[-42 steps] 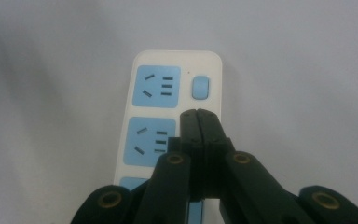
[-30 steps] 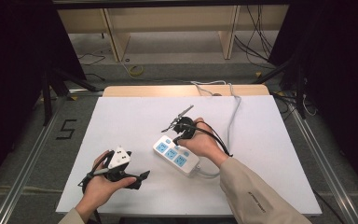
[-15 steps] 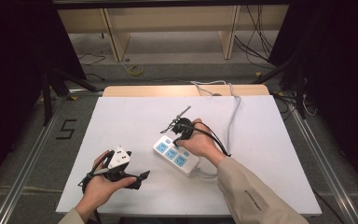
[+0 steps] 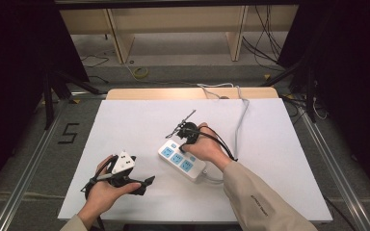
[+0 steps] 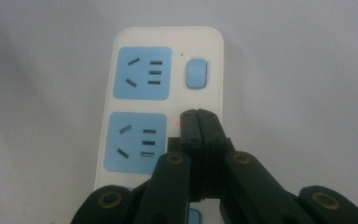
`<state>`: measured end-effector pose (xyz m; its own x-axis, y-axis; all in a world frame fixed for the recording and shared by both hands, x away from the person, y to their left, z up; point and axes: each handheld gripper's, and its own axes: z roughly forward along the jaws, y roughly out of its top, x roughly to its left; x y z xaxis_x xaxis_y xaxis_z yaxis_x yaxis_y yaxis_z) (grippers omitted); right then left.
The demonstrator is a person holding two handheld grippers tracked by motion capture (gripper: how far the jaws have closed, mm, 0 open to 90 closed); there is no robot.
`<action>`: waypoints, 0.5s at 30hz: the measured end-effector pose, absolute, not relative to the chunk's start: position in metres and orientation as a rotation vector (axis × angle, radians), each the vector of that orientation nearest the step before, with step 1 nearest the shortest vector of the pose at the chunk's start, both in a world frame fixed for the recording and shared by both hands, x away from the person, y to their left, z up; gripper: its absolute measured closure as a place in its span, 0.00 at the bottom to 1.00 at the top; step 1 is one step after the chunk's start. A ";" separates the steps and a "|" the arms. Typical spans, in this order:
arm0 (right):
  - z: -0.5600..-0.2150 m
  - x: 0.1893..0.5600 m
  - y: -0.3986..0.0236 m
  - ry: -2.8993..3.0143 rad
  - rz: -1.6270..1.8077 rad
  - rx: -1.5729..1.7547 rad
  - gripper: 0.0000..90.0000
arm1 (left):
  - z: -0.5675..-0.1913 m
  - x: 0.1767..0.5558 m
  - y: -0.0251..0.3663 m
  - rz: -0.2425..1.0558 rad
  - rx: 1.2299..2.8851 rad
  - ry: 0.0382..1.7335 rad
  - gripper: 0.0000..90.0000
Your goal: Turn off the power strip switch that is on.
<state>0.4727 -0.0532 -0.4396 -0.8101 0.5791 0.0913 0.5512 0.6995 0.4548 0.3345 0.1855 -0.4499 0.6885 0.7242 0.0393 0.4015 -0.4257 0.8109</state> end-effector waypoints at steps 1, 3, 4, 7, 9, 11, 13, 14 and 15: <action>-0.439 0.473 -0.053 2.840 0.727 0.947 1.00 | -0.450 0.335 0.185 0.493 2.067 0.861 0.05; -0.439 0.473 -0.052 2.845 0.710 0.939 1.00 | -0.450 0.335 0.185 0.492 2.068 0.861 0.05; -0.439 0.473 -0.051 2.851 0.706 0.936 1.00 | -0.450 0.335 0.185 0.491 2.070 0.860 0.05; -0.438 0.474 -0.049 2.857 0.689 0.936 1.00 | -0.450 0.335 0.185 0.492 2.069 0.859 0.05; -0.438 0.474 -0.048 2.857 0.679 0.932 1.00 | -0.450 0.335 0.185 0.492 2.069 0.859 0.05; -0.438 0.474 -0.048 2.857 0.675 0.931 1.00 | -0.450 0.335 0.185 0.492 2.069 0.859 0.05; -0.437 0.474 -0.047 2.861 0.661 0.932 1.00 | -0.450 0.334 0.185 0.493 2.069 0.858 0.05; -0.437 0.475 -0.047 2.862 0.661 0.937 1.00 | -0.450 0.334 0.185 0.493 2.072 0.857 0.05; -0.437 0.475 -0.047 2.862 0.660 0.941 1.00 | -0.450 0.335 0.185 0.493 2.072 0.857 0.05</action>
